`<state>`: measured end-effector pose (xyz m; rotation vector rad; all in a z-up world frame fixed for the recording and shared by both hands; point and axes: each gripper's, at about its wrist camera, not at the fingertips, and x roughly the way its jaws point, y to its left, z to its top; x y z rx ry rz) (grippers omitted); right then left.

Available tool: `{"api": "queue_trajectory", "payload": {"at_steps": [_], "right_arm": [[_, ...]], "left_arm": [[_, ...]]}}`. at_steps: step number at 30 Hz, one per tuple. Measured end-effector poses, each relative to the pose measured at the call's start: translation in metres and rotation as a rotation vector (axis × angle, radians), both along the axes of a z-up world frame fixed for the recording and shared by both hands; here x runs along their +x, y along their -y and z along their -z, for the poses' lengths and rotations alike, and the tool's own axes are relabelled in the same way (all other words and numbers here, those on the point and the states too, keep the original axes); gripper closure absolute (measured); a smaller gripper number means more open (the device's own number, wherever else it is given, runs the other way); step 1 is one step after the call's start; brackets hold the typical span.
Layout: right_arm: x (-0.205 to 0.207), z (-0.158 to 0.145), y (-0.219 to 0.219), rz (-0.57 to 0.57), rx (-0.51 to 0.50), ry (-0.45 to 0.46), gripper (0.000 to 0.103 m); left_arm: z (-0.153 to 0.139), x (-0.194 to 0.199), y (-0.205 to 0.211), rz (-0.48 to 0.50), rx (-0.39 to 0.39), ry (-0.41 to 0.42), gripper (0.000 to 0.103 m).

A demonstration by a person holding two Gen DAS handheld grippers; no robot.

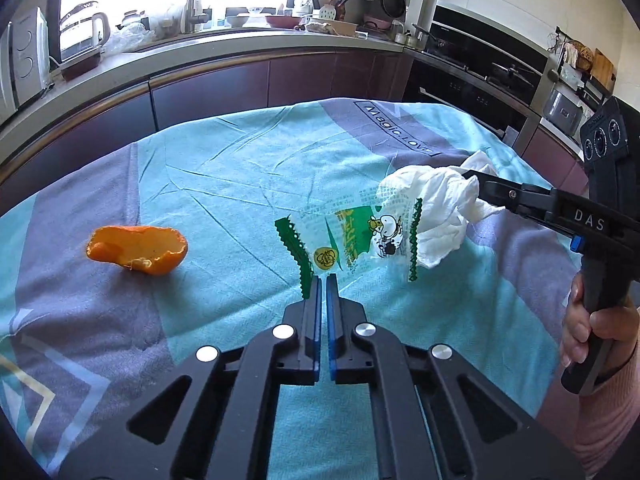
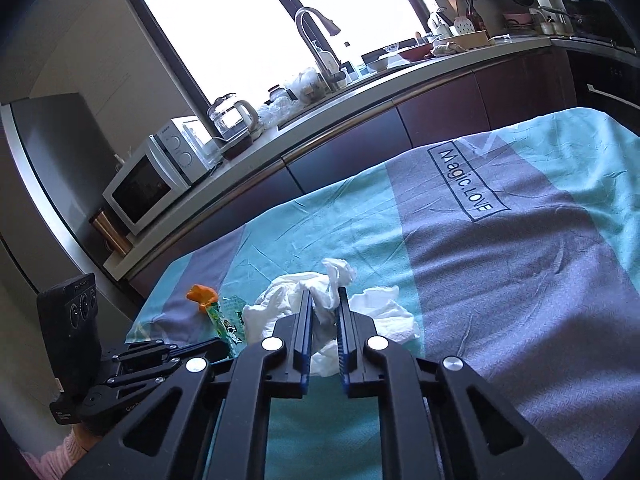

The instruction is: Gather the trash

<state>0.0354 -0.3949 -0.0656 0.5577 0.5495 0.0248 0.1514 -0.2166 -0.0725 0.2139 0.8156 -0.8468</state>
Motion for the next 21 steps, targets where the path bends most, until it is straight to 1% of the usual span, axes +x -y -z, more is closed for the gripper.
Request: {"api": "queue_trajectory", "payload": {"at_steps": [10, 17, 21], "right_arm": [[-0.009, -0.019, -0.010, -0.037, 0.028, 0.066, 0.093], [-0.004, -0.021, -0.031, -0.102, 0.046, 0.077, 0.093], [0.002, -0.017, -0.046, -0.132, 0.053, 0.070, 0.093]], "left_arm": [[-0.020, -0.012, -0.040, -0.036, -0.076, 0.007, 0.100], [-0.031, -0.021, -0.076, -0.083, -0.109, 0.020, 0.102], [-0.031, -0.024, -0.095, -0.098, -0.109, 0.020, 0.102]]}}
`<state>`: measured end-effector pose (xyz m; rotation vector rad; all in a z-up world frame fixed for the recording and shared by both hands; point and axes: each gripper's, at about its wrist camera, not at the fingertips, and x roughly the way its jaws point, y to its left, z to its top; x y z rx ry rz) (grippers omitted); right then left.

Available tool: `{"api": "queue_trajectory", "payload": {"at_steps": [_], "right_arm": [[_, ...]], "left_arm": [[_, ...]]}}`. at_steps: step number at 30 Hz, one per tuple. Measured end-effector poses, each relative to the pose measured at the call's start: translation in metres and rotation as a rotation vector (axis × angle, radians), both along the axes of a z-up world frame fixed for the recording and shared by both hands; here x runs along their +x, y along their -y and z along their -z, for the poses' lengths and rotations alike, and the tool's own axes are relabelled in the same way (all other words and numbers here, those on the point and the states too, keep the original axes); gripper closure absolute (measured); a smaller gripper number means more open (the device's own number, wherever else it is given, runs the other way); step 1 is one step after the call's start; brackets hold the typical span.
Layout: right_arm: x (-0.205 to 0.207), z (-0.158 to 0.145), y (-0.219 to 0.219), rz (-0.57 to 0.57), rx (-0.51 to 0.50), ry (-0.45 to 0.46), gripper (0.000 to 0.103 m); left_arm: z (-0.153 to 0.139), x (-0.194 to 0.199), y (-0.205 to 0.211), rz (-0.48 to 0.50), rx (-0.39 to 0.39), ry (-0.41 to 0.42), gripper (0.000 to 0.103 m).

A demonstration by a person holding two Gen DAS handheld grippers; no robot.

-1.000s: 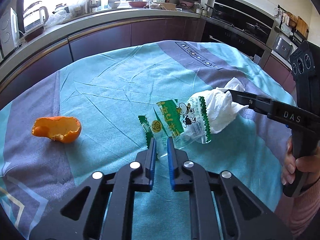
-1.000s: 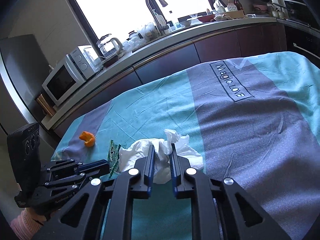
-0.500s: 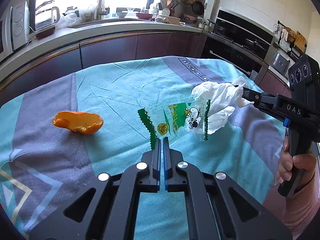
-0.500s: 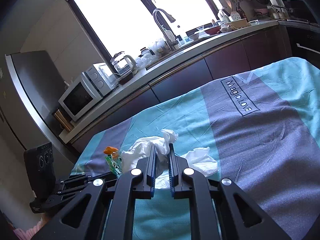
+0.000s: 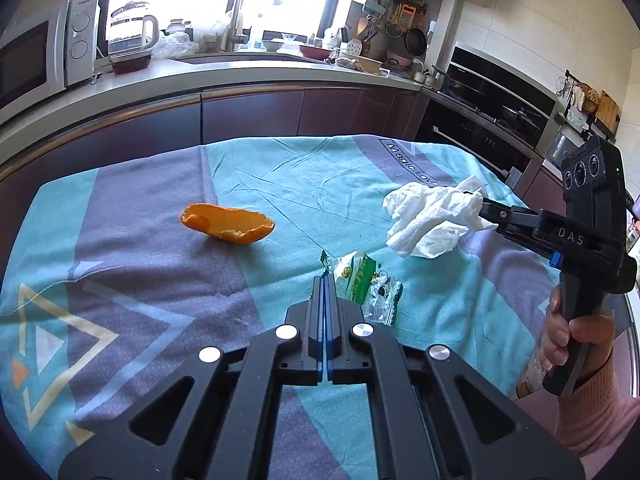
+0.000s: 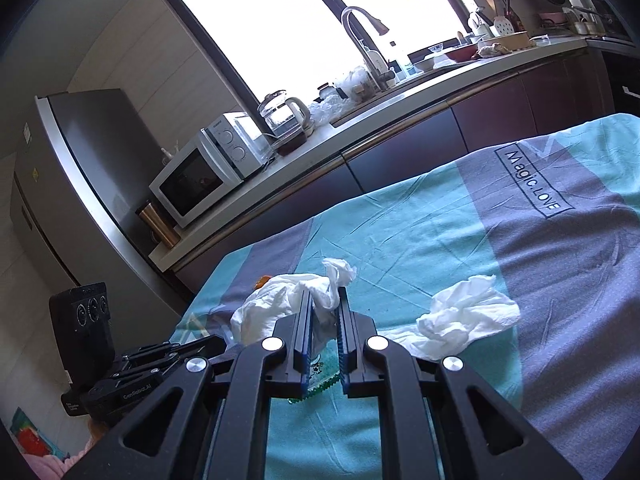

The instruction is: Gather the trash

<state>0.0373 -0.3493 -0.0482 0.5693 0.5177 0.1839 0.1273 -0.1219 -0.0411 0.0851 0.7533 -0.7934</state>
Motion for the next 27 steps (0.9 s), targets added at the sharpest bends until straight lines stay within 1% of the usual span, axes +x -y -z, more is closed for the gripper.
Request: {"api": "queue_trajectory", "payload": {"at_steps": [1, 2, 3, 4, 5, 6, 7, 9, 11, 15, 18, 19, 20, 21, 23, 27], "right_arm": [[0.001, 0.001, -0.002, -0.001, -0.001, -0.003, 0.093], [0.001, 0.002, -0.003, 0.001, 0.003, -0.006, 0.093], [0.002, 0.004, -0.004, 0.001, 0.010, -0.008, 0.093], [0.002, 0.005, -0.005, 0.002, 0.013, -0.010, 0.093], [0.001, 0.006, -0.004, 0.006, 0.016, -0.013, 0.093], [0.000, 0.006, -0.004, 0.010, 0.020, -0.014, 0.093], [0.000, 0.007, -0.002, 0.012, 0.022, -0.017, 0.093], [-0.002, 0.009, -0.001, 0.021, 0.026, -0.022, 0.093], [-0.004, 0.011, 0.002, 0.029, 0.031, -0.026, 0.093], [-0.006, 0.016, 0.007, 0.038, 0.040, -0.040, 0.093], [-0.006, 0.020, 0.009, 0.037, 0.047, -0.048, 0.093], [-0.005, 0.021, 0.008, 0.036, 0.049, -0.050, 0.093], [-0.004, 0.023, 0.009, 0.035, 0.051, -0.052, 0.093], [-0.004, 0.024, 0.009, 0.033, 0.053, -0.053, 0.093], [-0.002, 0.025, 0.007, 0.028, 0.057, -0.054, 0.093], [-0.001, 0.025, 0.001, 0.013, 0.056, -0.051, 0.093]], "left_arm": [[0.001, 0.000, -0.003, 0.004, 0.001, -0.003, 0.102], [0.002, -0.001, -0.005, 0.000, 0.007, -0.006, 0.100], [0.004, -0.001, -0.005, -0.007, 0.015, -0.009, 0.086], [0.006, -0.001, -0.004, 0.000, 0.021, -0.017, 0.076], [0.008, -0.002, -0.002, 0.012, 0.025, -0.016, 0.060], [0.010, -0.004, 0.003, 0.013, 0.036, -0.006, 0.055], [0.012, -0.004, 0.008, 0.012, 0.051, 0.003, 0.054], [0.017, 0.001, 0.019, 0.024, 0.070, -0.010, 0.051], [0.023, 0.006, 0.031, 0.027, 0.094, -0.016, 0.051], [0.038, 0.020, 0.049, 0.025, 0.140, -0.054, 0.052], [0.048, 0.028, 0.054, 0.026, 0.145, -0.101, 0.056], [0.047, 0.029, 0.054, 0.025, 0.140, -0.099, 0.058], [0.047, 0.030, 0.054, 0.030, 0.134, -0.104, 0.066], [0.047, 0.030, 0.054, 0.037, 0.130, -0.111, 0.078], [0.046, 0.030, 0.054, 0.037, 0.123, -0.108, 0.086], [0.039, 0.023, 0.048, 0.032, 0.100, -0.090, 0.093]]}}
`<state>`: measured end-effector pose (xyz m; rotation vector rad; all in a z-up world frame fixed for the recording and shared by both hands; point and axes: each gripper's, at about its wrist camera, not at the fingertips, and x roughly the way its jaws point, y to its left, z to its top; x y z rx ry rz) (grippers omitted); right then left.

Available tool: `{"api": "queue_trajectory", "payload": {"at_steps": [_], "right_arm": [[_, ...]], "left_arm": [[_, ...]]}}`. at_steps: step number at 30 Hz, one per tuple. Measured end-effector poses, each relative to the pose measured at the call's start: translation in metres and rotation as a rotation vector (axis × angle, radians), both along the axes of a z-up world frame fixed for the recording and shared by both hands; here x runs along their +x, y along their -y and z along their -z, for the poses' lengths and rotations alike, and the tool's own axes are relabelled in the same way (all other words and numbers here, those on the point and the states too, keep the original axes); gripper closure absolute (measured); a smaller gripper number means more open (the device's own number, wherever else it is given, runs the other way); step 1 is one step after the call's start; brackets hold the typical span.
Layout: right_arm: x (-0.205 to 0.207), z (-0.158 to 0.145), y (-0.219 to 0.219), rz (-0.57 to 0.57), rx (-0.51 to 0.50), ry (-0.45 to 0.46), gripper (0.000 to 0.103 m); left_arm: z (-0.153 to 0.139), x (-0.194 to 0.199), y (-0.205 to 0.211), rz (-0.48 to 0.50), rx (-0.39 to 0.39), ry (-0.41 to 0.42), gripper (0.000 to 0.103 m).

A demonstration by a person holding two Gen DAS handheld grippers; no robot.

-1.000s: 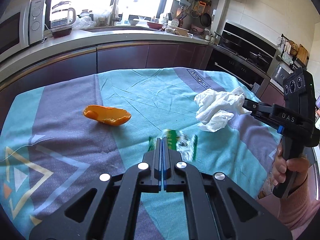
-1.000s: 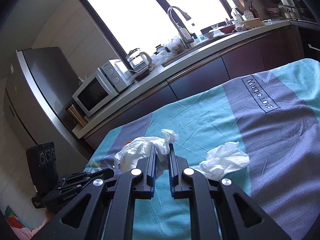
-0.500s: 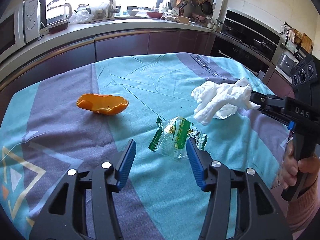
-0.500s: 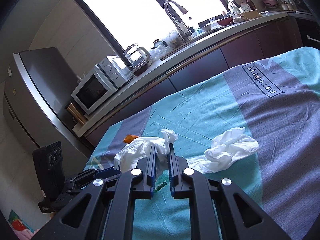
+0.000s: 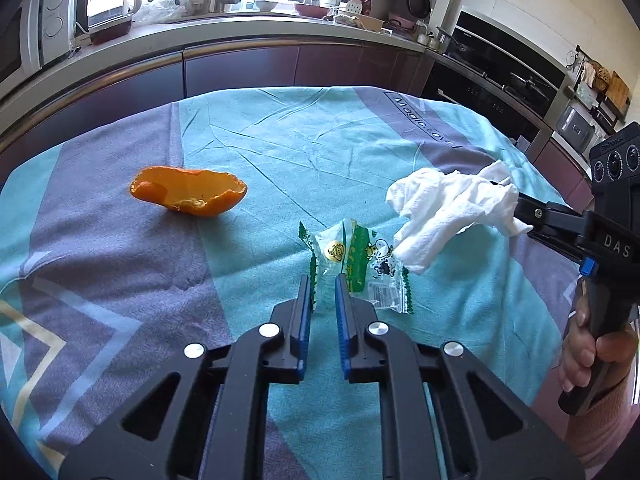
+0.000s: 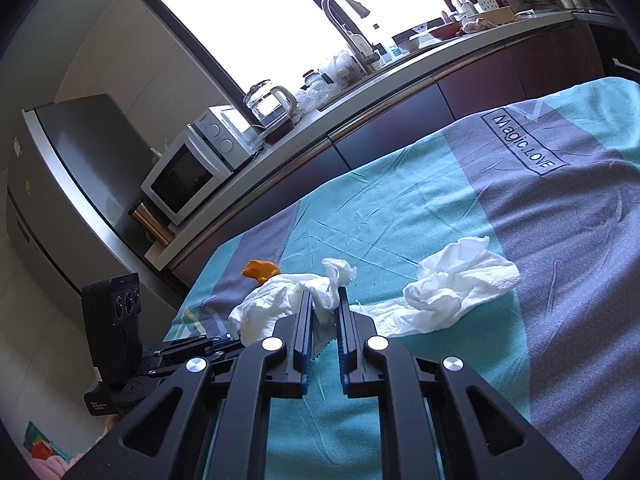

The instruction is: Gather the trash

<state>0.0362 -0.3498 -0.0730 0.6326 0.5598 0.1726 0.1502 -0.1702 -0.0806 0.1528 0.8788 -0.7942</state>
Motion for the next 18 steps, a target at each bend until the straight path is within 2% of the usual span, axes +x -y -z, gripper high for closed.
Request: {"api": "queue_trajectory", "payload": {"at_steps": [10, 18], "right_arm": [[0.007, -0.010, -0.022, -0.062, 0.011, 0.030, 0.093], [0.014, -0.016, -0.055, -0.144, 0.023, 0.047, 0.093]], "left_arm": [[-0.027, -0.018, -0.052, -0.079, -0.059, 0.055, 0.094], [-0.046, -0.035, -0.098, -0.148, -0.070, 0.109, 0.095]]}}
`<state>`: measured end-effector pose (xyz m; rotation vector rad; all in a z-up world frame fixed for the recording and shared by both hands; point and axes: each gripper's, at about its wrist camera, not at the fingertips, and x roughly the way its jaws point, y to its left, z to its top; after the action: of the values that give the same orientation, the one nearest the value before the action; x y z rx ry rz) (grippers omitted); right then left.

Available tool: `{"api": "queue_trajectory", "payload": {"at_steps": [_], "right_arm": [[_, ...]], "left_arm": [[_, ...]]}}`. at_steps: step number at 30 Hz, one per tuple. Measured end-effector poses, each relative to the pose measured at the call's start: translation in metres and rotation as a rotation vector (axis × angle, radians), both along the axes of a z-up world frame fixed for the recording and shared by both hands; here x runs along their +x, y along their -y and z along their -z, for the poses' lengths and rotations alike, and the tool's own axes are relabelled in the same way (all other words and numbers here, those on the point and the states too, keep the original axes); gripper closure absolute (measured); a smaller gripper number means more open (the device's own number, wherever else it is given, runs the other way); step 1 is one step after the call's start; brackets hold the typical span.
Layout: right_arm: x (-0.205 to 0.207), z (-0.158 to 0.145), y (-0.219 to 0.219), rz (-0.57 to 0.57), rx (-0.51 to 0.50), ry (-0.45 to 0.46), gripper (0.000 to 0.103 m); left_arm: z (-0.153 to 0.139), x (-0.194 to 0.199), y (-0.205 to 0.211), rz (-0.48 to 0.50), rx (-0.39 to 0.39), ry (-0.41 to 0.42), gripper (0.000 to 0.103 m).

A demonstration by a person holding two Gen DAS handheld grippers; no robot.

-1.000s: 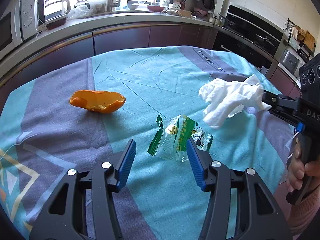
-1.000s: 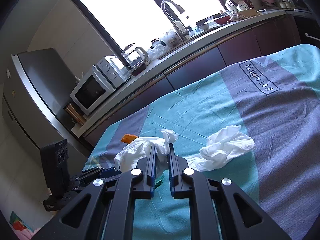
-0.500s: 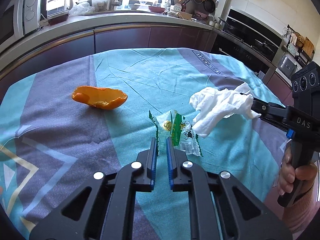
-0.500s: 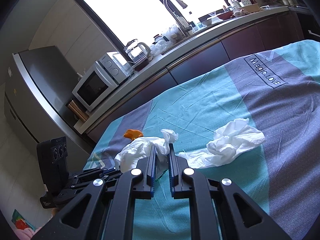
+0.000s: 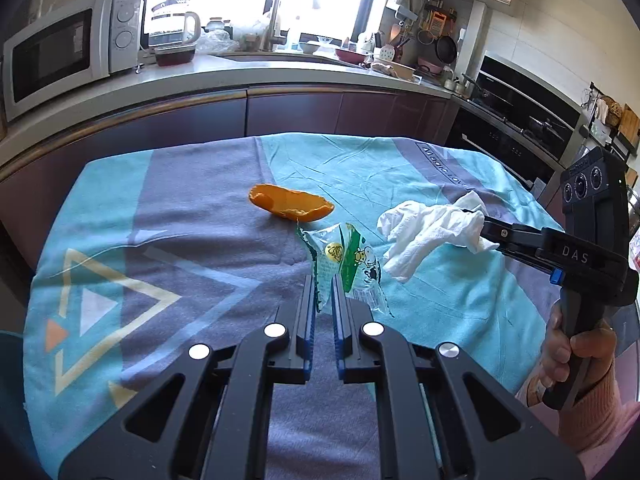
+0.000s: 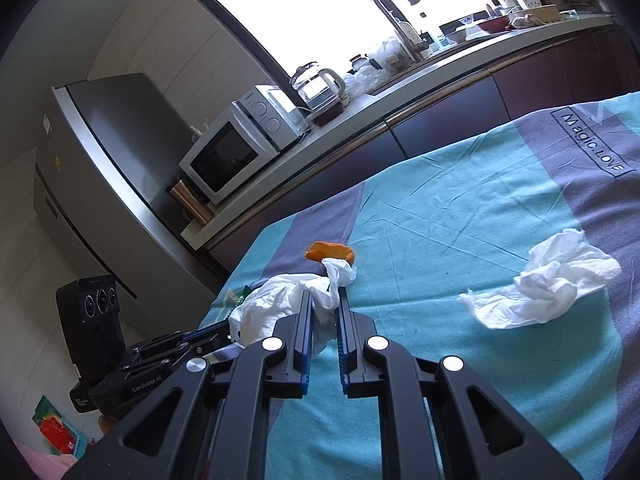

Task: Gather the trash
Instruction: 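Carry the wrapper and tissue toward the teal bin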

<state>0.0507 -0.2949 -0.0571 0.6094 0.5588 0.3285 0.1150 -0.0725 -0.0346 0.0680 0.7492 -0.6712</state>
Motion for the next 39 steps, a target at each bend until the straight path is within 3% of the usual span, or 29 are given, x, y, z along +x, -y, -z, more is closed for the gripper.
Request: {"api": "queue_trajectory", "payload": {"at_steps": [21, 39], "right_arm": [[0.022, -0.010, -0.077, -0.185, 0.016, 0.015, 0.093], [0.030, -0.015, -0.131, -0.313, 0.009, 0.015, 0.093]], "left_arm": [[-0.015, -0.030, -0.097, -0.176, -0.027, 0.043, 0.095], [-0.014, -0.044, -0.144, -0.285, -0.030, 0.046, 0.095]]}}
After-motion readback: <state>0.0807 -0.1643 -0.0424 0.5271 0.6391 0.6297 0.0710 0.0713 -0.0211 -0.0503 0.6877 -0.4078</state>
